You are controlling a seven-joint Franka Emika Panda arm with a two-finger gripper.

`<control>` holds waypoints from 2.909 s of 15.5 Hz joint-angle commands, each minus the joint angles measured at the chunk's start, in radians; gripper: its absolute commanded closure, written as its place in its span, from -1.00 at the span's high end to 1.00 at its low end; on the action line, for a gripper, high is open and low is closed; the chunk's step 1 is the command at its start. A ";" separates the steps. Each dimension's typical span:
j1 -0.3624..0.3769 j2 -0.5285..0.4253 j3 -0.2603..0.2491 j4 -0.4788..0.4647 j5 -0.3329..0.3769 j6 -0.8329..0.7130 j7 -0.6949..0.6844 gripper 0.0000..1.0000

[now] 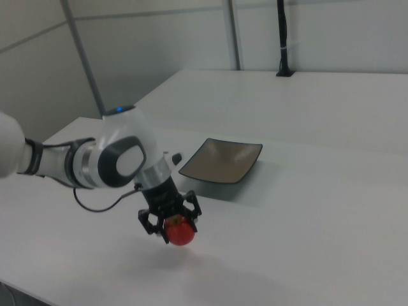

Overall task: Apples placed on a ceramic plate
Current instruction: 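Lift the red apple up off the table, then carry the apple over the brown square plate and lower it, then open the gripper to release the apple onto the plate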

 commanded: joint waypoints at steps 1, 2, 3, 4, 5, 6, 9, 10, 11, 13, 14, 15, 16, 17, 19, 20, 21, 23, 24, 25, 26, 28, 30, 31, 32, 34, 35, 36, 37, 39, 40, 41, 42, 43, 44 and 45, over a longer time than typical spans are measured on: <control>0.017 -0.005 -0.001 0.209 0.059 -0.242 0.048 -0.60; 0.017 0.004 -0.001 0.289 0.123 -0.313 0.048 -0.59; 0.017 0.024 -0.001 0.372 0.175 -0.390 0.050 -0.58; 0.017 0.048 -0.001 0.455 0.206 -0.469 0.050 -0.58; 0.017 0.074 -0.001 0.541 0.217 -0.549 0.050 -0.58; 0.019 0.097 -0.001 0.610 0.220 -0.609 0.051 -0.58; 0.015 0.128 -0.001 0.737 0.277 -0.679 0.071 -0.57; 0.015 0.133 -0.001 0.754 0.303 -0.680 0.073 -0.56; 0.017 0.148 -0.003 0.773 0.312 -0.680 0.073 -0.56; 0.026 0.200 0.000 0.826 0.314 -0.679 0.111 -0.56; 0.038 0.235 0.000 0.854 0.309 -0.670 0.161 -0.56; 0.042 0.275 -0.001 0.888 0.309 -0.663 0.204 -0.56; 0.043 0.317 -0.001 0.922 0.308 -0.648 0.232 -0.56; 0.048 0.361 -0.001 0.957 0.308 -0.618 0.257 -0.56; 0.064 0.427 -0.011 0.995 0.303 -0.515 0.301 -0.56; 0.068 0.449 -0.011 0.997 0.300 -0.449 0.315 -0.56; 0.069 0.470 -0.011 0.995 0.299 -0.386 0.318 -0.52; 0.071 0.525 -0.012 0.999 0.297 -0.297 0.318 -0.52; 0.074 0.565 -0.012 0.999 0.297 -0.232 0.320 -0.52; 0.087 0.590 -0.012 0.999 0.297 -0.190 0.323 -0.52; 0.097 0.611 -0.015 0.997 0.296 -0.153 0.333 -0.52; 0.115 0.660 -0.018 0.999 0.280 -0.084 0.372 -0.52; 0.121 0.699 -0.018 0.999 0.242 -0.035 0.412 -0.52; 0.126 0.716 -0.018 0.997 0.225 -0.016 0.422 -0.52; 0.130 0.730 -0.017 0.997 0.217 0.004 0.429 -0.52; 0.131 0.751 -0.018 0.997 0.216 0.042 0.429 -0.52; 0.131 0.763 -0.018 0.997 0.216 0.048 0.429 -0.50; 0.131 0.766 -0.018 0.997 0.217 0.060 0.435 -0.49; 0.131 0.767 -0.018 0.991 0.216 0.077 0.439 -0.32; 0.131 0.768 -0.020 0.986 0.216 0.091 0.439 0.10; 0.131 0.768 -0.020 0.985 0.216 0.091 0.439 0.46; 0.134 0.767 -0.020 0.983 0.188 0.091 0.438 0.99; 0.134 0.767 -0.020 0.974 0.155 0.091 0.441 1.00; 0.134 0.765 -0.020 0.965 0.138 0.091 0.442 1.00; 0.134 0.763 -0.020 0.963 0.137 0.091 0.442 1.00; 0.134 0.759 -0.020 0.963 0.139 0.091 0.442 1.00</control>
